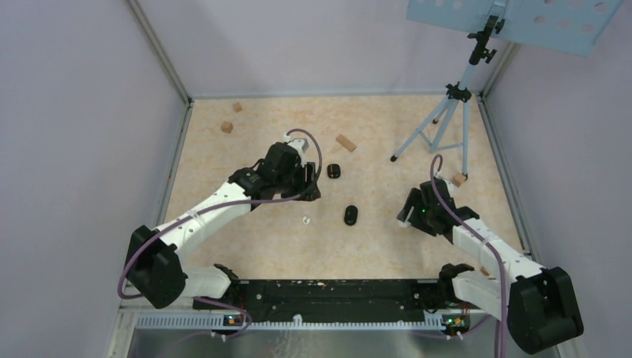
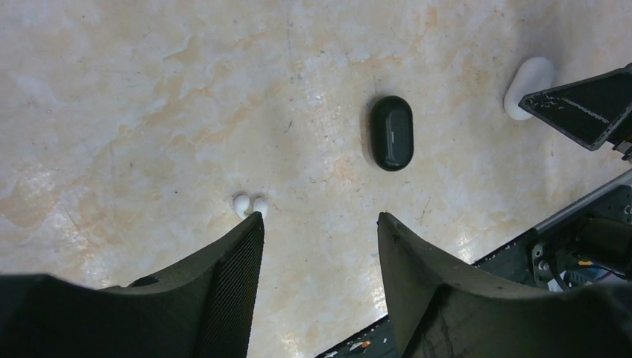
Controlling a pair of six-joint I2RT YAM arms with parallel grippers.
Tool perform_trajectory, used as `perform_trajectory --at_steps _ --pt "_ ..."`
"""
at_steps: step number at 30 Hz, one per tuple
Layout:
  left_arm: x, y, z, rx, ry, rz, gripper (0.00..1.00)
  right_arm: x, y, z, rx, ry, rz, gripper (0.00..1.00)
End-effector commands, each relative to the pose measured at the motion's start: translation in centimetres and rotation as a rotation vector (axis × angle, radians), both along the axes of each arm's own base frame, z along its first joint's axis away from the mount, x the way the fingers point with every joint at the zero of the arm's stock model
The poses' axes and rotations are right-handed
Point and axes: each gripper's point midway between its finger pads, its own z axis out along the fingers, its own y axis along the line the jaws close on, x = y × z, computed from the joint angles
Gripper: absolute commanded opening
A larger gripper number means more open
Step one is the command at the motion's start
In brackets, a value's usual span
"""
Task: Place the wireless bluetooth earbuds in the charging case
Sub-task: Pick up the charging case from the center of the board.
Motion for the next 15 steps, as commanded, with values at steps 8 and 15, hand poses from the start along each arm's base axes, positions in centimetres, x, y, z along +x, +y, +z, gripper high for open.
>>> perform_trajectory --at_steps 8,15 --pt "1.3 1.7 -0.5 0.062 0.004 0.086 0.64 2.1 1.8 0.7 0.027 -0.038 0.118 0.68" --pt "1.3 1.5 -0.8 0.049 0.013 0.083 0.65 2.3 0.9 0.1 -0.057 0.014 0.132 0.65"
